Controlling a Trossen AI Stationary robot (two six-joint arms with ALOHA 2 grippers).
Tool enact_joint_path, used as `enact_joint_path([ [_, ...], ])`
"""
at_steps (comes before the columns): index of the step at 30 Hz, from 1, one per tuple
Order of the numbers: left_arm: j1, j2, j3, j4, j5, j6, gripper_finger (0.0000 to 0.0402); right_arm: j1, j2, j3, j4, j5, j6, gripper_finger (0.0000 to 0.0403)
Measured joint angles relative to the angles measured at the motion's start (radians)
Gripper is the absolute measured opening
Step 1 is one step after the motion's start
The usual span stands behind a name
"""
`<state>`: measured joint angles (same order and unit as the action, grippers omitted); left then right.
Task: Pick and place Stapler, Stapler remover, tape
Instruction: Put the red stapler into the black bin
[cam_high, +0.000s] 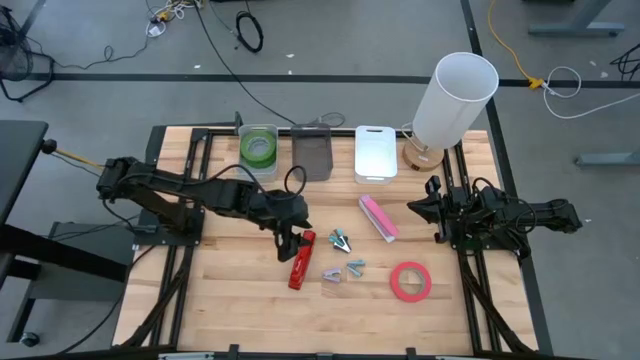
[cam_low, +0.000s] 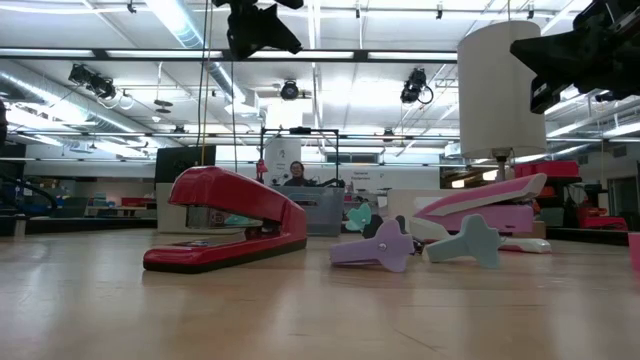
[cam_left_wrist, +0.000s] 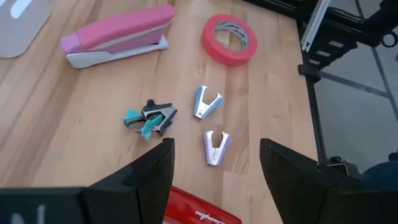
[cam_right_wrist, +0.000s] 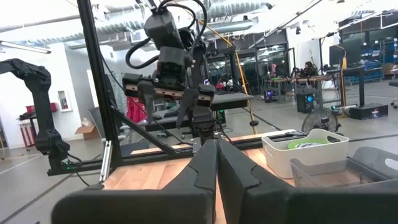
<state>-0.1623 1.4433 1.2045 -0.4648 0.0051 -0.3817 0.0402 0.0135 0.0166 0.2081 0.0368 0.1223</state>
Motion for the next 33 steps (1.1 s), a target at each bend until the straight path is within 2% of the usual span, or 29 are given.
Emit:
enact_joint_path([
  [5, -0.006, 0.000, 0.000, -0.006, 0.009, -0.068, 0.0238, 0.000, 0.000, 0.000, 0.000, 0.000, 0.001, 0.0016],
  [13, -0.010, 0.000, 0.000, -0.028, 0.097, -0.132, 0.0238, 0.000, 0.000, 0.000, 0.000, 0.000, 0.053, 0.0016],
  [33, -0.013, 0.000, 0.000, -0.059, 0.077, -0.176, 0.0238, 0.000, 0.000, 0.000, 0.000, 0.000, 0.053, 0.0016],
])
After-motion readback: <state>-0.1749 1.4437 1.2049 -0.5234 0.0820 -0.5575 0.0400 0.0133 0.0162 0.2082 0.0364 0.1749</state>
